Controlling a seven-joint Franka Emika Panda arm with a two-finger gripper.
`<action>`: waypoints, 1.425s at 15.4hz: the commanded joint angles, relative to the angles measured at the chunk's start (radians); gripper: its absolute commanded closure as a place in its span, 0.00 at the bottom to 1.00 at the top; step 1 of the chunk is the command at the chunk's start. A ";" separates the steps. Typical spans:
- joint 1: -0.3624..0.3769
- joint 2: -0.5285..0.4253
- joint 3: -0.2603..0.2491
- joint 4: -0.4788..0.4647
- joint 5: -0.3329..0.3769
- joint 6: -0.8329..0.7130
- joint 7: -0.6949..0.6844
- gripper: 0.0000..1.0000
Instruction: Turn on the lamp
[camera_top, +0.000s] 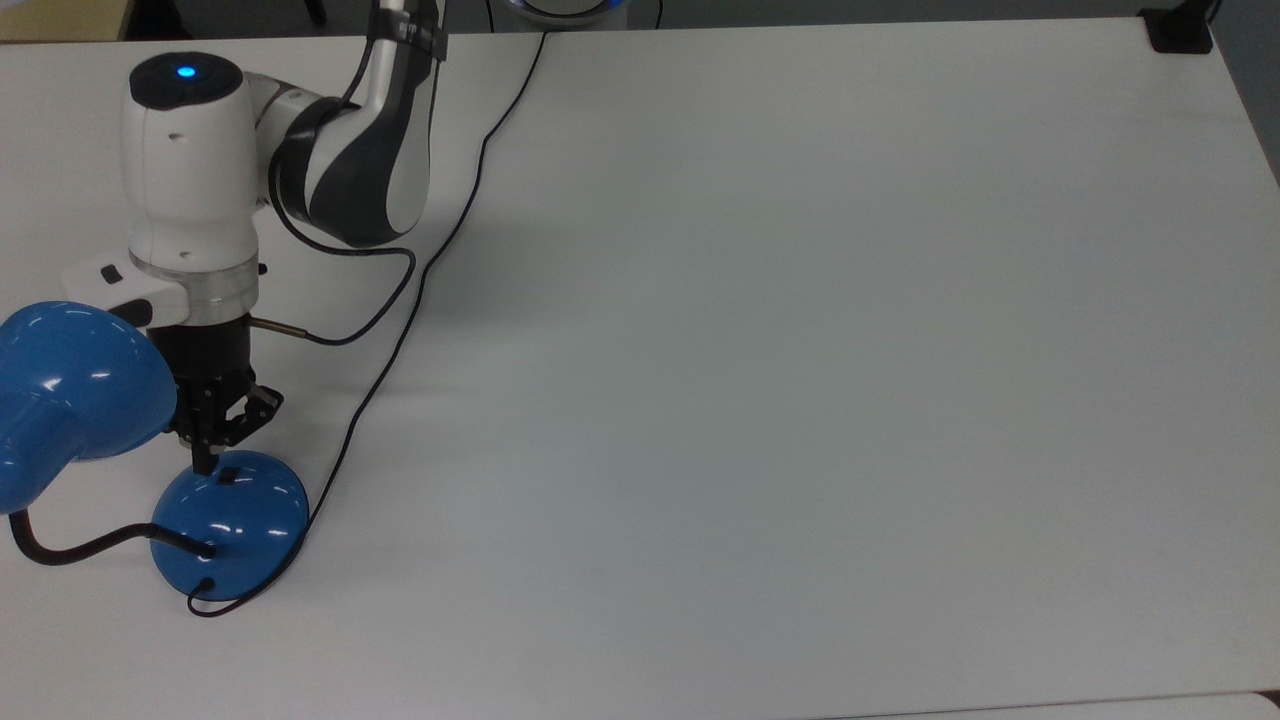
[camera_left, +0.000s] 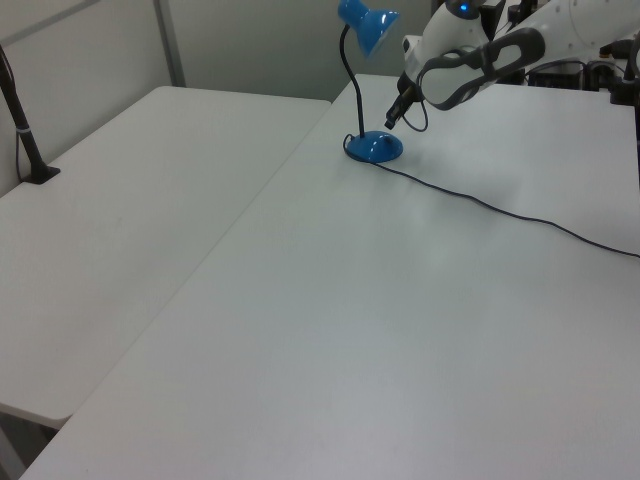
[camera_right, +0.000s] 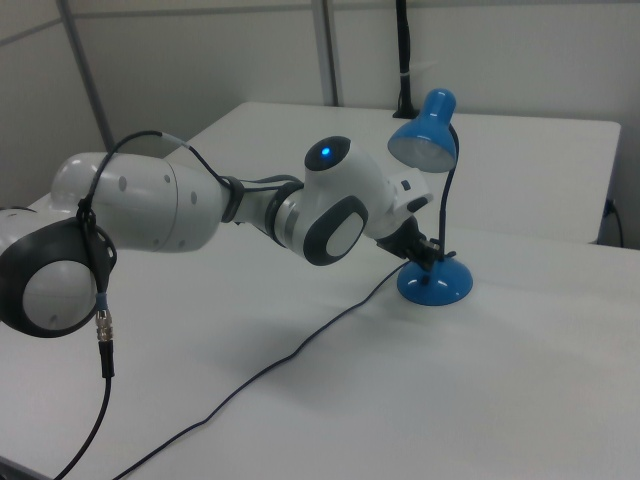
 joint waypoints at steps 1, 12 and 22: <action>-0.009 0.032 0.021 0.029 0.028 0.036 -0.028 1.00; -0.016 0.052 0.031 0.029 0.023 0.037 -0.037 1.00; -0.019 0.113 0.031 0.067 0.022 0.090 -0.036 1.00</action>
